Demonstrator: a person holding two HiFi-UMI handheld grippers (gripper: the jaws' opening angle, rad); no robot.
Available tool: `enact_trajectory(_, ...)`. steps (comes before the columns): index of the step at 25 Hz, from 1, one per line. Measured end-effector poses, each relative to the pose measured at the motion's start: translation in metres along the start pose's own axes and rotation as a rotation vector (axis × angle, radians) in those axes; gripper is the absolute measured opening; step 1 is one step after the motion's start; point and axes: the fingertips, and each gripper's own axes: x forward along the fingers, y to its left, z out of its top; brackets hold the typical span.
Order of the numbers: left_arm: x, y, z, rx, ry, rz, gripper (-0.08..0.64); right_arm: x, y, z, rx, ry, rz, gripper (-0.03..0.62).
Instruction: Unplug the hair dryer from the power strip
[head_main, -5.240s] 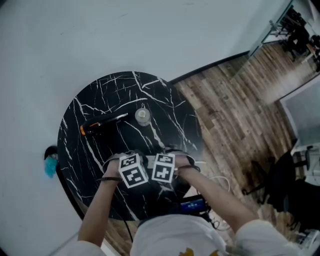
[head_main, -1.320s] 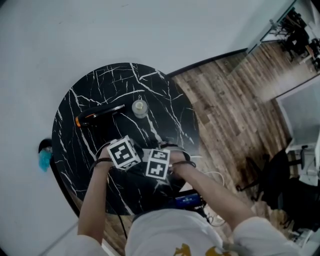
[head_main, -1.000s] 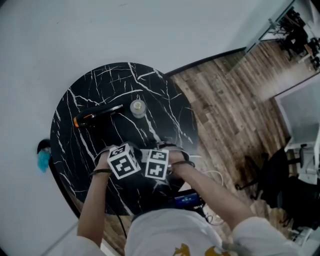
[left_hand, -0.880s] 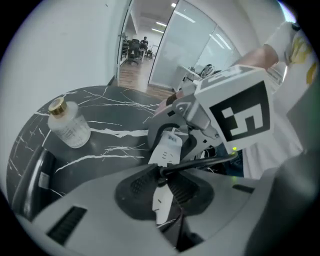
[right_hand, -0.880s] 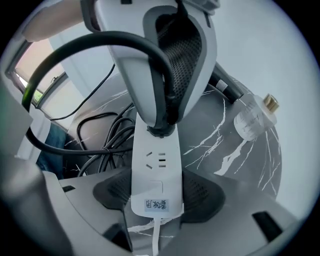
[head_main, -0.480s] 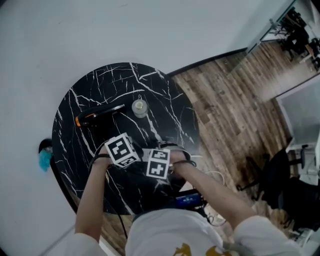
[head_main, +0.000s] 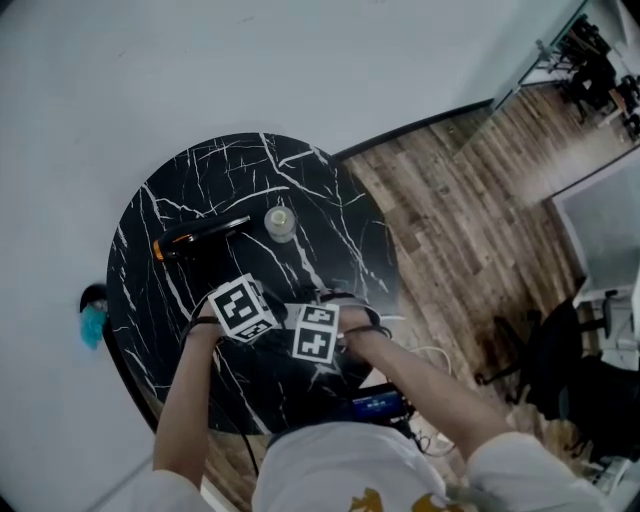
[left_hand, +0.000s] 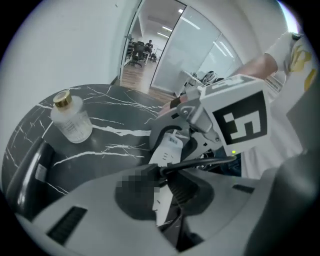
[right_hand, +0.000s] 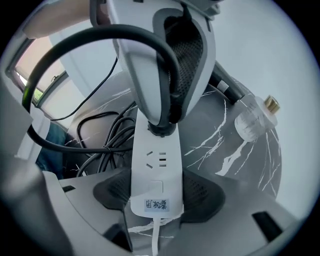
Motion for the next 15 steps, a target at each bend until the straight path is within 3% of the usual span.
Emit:
enact_trajectory(3,-0.001,-0.005,0.001,0.081,0.028,0.093,0.051,-0.001,-0.001,0.001,0.02,0.011,0.003,0.27)
enact_trajectory(5,0.001,-0.005,-0.008,0.077,0.051,0.14,0.049,0.0,-0.001,0.001,0.013,0.016,-0.001,0.27)
enact_trajectory(8,-0.003,0.003,-0.005,0.007,0.016,0.089,0.051,0.001,-0.001,0.001,-0.019,0.026,-0.001,0.269)
enact_trajectory(10,-0.003,-0.001,0.003,0.002,-0.013,0.051,0.052,0.001,0.0,0.0,-0.011,0.033,0.005,0.27)
enact_trajectory(13,-0.005,-0.003,0.0,0.069,0.031,0.133,0.049,0.0,-0.002,0.001,0.001,0.044,0.007,0.27)
enact_trajectory(15,-0.004,0.003,-0.001,0.07,0.029,0.15,0.049,0.0,-0.003,0.001,0.005,0.038,0.008,0.27)
